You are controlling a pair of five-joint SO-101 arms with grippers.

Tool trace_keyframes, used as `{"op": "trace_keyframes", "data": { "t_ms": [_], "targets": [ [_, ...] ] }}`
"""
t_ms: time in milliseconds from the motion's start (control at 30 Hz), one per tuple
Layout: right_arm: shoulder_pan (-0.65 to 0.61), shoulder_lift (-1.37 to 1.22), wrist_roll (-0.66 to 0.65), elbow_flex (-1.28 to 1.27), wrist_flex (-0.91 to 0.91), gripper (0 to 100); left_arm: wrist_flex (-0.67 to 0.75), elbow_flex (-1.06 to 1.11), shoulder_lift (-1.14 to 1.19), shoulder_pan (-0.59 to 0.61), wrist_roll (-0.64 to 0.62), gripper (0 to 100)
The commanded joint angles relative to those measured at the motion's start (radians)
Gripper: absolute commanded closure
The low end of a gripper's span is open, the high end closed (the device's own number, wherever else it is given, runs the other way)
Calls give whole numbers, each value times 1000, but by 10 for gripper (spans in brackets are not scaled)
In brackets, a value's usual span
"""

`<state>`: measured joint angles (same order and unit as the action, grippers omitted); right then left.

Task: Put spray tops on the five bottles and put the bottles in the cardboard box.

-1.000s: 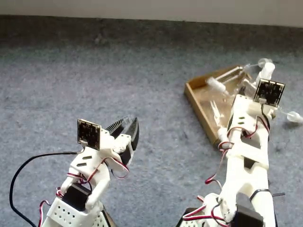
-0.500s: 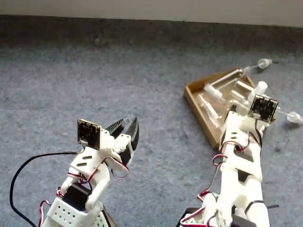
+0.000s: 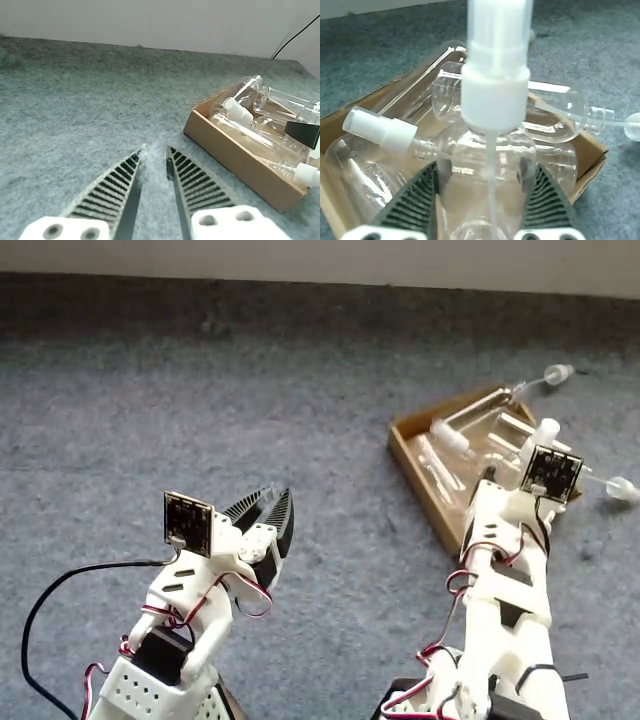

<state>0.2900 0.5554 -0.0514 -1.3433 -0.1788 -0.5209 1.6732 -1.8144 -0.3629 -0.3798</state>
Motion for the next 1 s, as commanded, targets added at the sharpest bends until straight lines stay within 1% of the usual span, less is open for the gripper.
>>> {"op": "trace_keyframes", "data": {
  "t_ms": [0,133,333,500,800,867,967],
  "targets": [
    [4,-19,6,5,-15,901,-5,21,-19,1,-6,966],
    [4,-21,6,5,-15,804,-5,21,-19,1,-6,966],
    [4,-19,6,13,-8,789,-5,21,-19,1,-6,966],
    [4,-19,6,16,-5,701,-5,21,-19,1,-5,966],
    [7,-18,6,42,-4,699,-5,21,-19,1,-5,966],
    [7,-18,8,84,48,699,-3,21,-19,1,-5,966],
    [5,-18,8,214,234,699,-2,21,-19,2,-5,966]
  ]
}}
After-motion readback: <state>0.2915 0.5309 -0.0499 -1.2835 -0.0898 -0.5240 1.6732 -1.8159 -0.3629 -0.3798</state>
